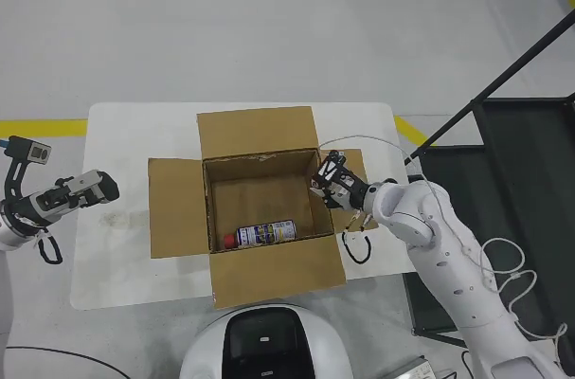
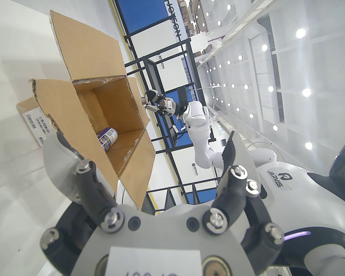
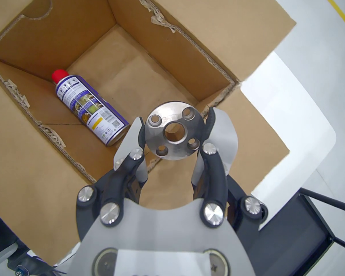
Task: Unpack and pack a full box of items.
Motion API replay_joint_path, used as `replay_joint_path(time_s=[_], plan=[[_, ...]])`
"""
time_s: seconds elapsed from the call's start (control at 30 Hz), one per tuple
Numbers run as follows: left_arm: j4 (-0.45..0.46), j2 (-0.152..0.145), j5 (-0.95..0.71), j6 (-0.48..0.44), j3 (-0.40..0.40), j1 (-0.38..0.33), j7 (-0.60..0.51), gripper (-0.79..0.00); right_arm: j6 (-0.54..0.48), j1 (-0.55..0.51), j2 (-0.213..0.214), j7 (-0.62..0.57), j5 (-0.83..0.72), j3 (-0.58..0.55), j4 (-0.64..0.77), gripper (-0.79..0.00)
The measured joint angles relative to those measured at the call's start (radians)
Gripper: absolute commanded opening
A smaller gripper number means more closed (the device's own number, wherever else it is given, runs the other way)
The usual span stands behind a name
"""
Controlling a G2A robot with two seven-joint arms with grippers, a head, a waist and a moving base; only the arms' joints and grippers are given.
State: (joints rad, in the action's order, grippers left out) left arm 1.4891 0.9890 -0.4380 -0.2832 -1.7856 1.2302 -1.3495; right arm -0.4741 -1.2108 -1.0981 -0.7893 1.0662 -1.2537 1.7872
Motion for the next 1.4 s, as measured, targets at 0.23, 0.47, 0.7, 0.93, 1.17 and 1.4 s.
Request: replay_joint_path(time_s=[0.23, 0.47, 0.7, 0.93, 1.17, 1.4], plan=[[0.000, 0.000, 0.000, 0.000, 0.000, 0.000, 0.000, 0.000, 0.017, 0.029, -0.006, 0.018, 0.012, 0.038, -0.030, -0.785], [0.000, 0.000, 0.000, 0.000, 0.000, 0.000, 0.000, 0.000, 0.017, 0.029, -0.006, 0.018, 0.012, 0.038, -0.030, -0.785], [0.000, 0.000, 0.000, 0.000, 0.000, 0.000, 0.000, 0.000, 0.001, 0.018, -0.005, 0.026, 0.016, 0.047, -0.044, -0.785], [0.000, 0.000, 0.000, 0.000, 0.000, 0.000, 0.000, 0.000, -0.036, 0.139, -0.029, 0.005, 0.073, 0.183, -0.137, -0.785], [0.000, 0.000, 0.000, 0.000, 0.000, 0.000, 0.000, 0.000, -0.013, 0.310, -0.087, 0.009, 0.095, 0.379, -0.320, -0.785], [0.000, 0.000, 0.000, 0.000, 0.000, 0.000, 0.000, 0.000, 0.007, 0.428, -0.149, 0.014, 0.078, 0.518, -0.525, -0.785]])
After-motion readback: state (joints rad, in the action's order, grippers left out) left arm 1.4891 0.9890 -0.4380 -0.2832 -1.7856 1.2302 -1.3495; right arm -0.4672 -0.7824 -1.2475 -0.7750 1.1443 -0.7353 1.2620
